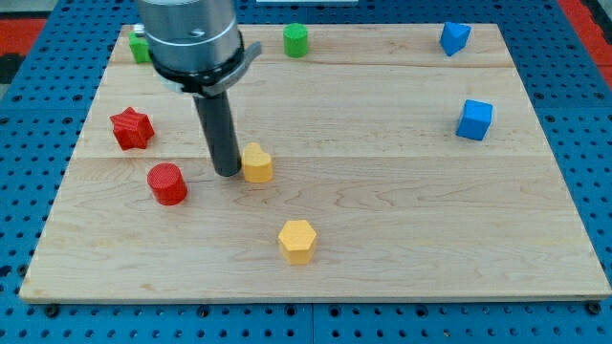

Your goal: Push the yellow heart to the bottom right

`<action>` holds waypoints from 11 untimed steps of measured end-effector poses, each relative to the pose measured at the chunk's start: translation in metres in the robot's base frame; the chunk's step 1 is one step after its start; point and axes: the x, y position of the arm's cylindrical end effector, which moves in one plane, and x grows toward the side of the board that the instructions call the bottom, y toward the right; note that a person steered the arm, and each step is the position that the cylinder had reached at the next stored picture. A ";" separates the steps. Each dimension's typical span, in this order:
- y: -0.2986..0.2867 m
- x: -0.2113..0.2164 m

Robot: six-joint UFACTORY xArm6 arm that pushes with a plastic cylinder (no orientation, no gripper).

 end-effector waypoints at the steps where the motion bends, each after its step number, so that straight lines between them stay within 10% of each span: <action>1: 0.007 -0.002; 4: -0.012 -0.032; 7: 0.136 -0.028; 11: 0.062 -0.061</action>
